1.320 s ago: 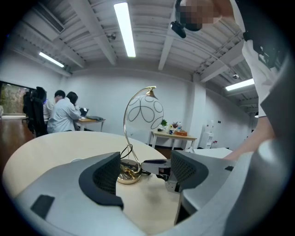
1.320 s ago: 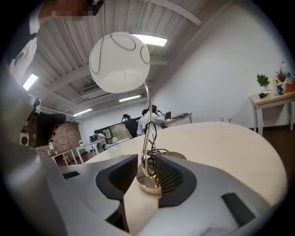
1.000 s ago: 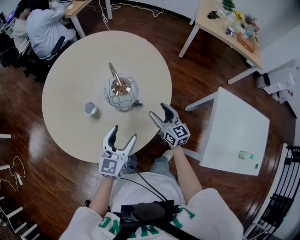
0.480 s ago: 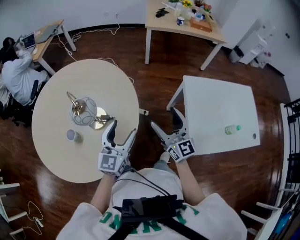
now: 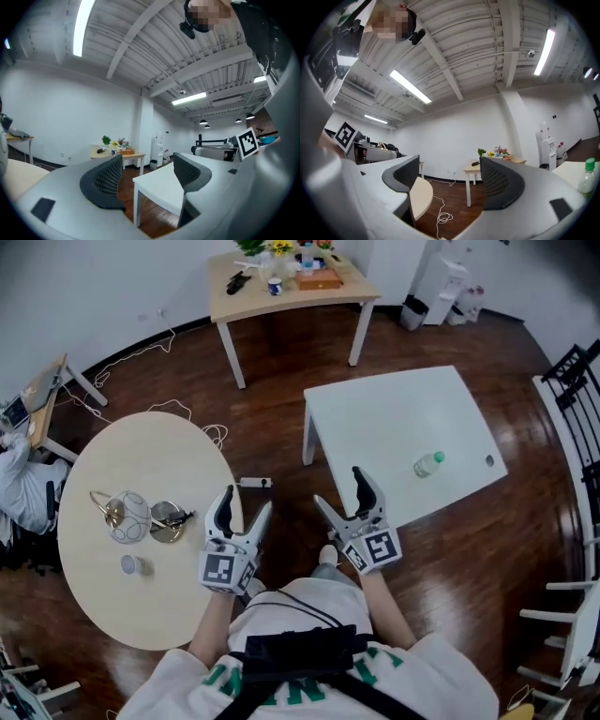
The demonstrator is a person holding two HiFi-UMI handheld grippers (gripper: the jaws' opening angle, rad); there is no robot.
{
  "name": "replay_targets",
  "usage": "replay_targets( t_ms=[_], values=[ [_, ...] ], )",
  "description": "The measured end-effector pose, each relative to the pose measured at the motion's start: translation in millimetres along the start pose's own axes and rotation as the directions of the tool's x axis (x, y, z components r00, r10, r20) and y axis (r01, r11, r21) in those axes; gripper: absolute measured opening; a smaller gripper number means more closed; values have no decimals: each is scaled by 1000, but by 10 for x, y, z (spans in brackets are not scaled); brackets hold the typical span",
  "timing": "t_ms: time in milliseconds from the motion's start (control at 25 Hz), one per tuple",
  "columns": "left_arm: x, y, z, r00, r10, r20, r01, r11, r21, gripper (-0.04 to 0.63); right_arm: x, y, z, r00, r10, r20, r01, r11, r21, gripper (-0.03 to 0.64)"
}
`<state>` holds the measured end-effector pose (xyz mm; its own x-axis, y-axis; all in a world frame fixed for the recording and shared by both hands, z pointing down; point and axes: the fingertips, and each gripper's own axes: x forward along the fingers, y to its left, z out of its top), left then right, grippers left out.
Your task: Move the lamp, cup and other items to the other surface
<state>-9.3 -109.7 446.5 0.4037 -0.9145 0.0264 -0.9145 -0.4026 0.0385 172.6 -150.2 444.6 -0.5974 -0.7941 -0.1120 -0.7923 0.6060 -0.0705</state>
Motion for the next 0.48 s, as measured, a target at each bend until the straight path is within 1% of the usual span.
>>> replay_targets(
  t_ms=[80,200,360,480],
  values=[
    [153,-144,-22,999,-46,-5,46,999,-4,331,-117,-140,21,999,-32,6,32,999,-18,446],
    [429,-398,-39,992,-127,-11,126,992,-24,328,-311,-392,78,996,-89,14,89,996,1,446],
    [789,-761,-122,975,-223,-20,222,974,-39,328,-694,-819,8,979,-202,-3,202,979,6,445],
    [1072,-1103,-176,955,-295,-34,294,955,-42,328,-1018,-1155,-36,960,-277,-34,277,961,-18,431]
  ],
)
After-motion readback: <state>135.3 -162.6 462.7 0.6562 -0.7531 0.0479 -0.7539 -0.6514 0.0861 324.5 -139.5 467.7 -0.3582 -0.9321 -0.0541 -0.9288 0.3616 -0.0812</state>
